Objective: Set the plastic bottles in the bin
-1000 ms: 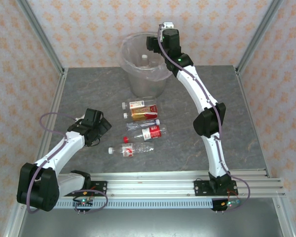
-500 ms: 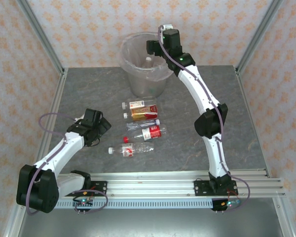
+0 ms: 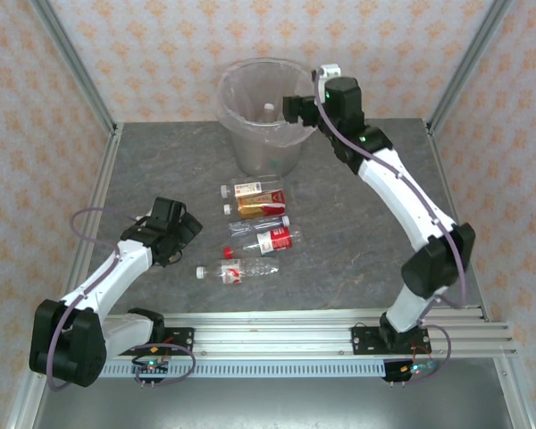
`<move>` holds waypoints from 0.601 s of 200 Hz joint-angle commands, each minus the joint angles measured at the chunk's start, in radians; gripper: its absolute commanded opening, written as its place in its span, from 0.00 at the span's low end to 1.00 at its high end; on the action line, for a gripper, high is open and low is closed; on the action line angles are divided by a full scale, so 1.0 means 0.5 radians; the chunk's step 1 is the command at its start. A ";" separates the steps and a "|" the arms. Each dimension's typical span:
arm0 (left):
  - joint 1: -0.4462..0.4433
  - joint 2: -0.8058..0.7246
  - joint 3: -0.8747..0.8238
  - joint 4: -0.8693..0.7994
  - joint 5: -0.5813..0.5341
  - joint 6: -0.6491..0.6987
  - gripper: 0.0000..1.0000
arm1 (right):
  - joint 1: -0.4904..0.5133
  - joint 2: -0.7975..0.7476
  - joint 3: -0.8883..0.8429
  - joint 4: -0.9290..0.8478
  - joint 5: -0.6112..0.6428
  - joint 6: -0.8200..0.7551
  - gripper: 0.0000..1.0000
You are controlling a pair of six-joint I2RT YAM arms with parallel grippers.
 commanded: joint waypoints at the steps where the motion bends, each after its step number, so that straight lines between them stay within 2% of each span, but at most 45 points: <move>1: -0.009 -0.076 -0.058 -0.046 0.044 -0.195 1.00 | 0.009 -0.170 -0.297 0.265 0.081 0.094 0.99; 47: -0.075 -0.157 -0.069 -0.189 -0.054 -0.415 1.00 | 0.008 -0.427 -0.771 0.417 0.123 0.133 0.99; 87: -0.240 -0.196 -0.070 -0.368 -0.179 -0.737 1.00 | 0.007 -0.595 -1.163 0.662 0.038 0.178 0.99; 120: -0.315 -0.157 -0.107 -0.382 -0.069 -0.994 1.00 | 0.006 -0.680 -1.337 0.706 0.046 0.204 0.99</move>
